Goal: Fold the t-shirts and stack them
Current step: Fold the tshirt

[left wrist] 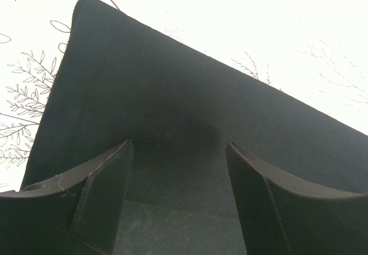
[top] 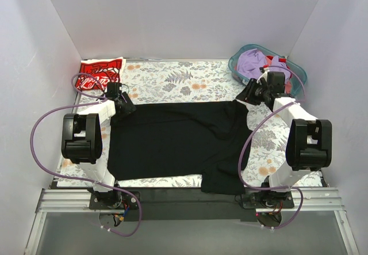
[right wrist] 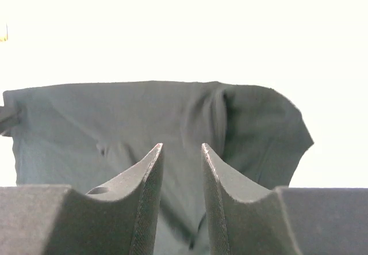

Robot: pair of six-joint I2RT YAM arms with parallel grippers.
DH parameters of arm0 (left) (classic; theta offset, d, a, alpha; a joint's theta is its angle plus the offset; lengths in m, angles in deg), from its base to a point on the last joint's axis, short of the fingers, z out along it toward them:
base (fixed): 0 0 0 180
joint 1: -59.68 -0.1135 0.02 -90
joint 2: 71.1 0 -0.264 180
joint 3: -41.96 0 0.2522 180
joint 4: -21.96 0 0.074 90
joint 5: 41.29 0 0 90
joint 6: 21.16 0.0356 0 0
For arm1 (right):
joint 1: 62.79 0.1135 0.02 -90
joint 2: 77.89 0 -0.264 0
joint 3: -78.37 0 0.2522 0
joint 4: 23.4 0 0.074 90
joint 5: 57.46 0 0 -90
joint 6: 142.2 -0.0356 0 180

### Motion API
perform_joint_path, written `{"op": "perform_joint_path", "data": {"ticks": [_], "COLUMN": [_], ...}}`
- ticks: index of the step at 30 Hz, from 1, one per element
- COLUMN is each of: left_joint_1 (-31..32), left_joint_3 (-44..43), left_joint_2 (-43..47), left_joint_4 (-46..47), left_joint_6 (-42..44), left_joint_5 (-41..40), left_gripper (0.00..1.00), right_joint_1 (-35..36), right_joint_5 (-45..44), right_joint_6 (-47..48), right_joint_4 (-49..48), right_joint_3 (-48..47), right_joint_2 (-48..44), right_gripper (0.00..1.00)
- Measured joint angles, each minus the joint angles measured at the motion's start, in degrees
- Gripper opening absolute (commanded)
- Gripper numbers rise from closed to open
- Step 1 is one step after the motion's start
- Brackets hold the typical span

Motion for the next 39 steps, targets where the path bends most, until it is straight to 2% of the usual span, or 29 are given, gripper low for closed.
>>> {"op": "perform_joint_path", "data": {"ticks": [9, 20, 23, 27, 32, 39], "left_joint_1": [0.0, 0.0, 0.0, 0.0, 0.0, -0.55], "left_joint_3": [-0.72, -1.29, -1.29, -1.29, -1.33, -2.47], "left_joint_2": [-0.57, -1.01, -1.01, -1.03, -1.09, -1.9], "left_joint_4": [-0.63, -0.87, -0.9, -0.9, -0.96, -1.95], "left_joint_6": [0.26, 0.46, 0.46, 0.46, 0.48, 0.39], "left_joint_5": [-0.07, -0.31, -0.33, -0.39, -0.48, -0.02], "left_gripper": [0.65, 0.65, 0.65, 0.65, 0.65, 0.65], "right_joint_1": [0.0, 0.0, 0.02, 0.0, -0.57, -5.79], "right_joint_5": [-1.11, 0.9, 1.05, 1.03, 0.9, 3.08], "right_joint_6": [0.66, 0.92, 0.94, 0.98, 1.05, -0.35], "right_joint_4": [-0.61, -1.14, -1.4, -1.51, -1.49, -1.22], "right_joint_3": [-4.11, -6.08, -7.08, -7.82, -8.96, -11.28], "right_joint_2": [9.53, 15.28, 16.55, 17.68, 17.7, 18.38], "right_gripper": [0.39, 0.36, 0.28, 0.05, 0.01, 0.01]}}
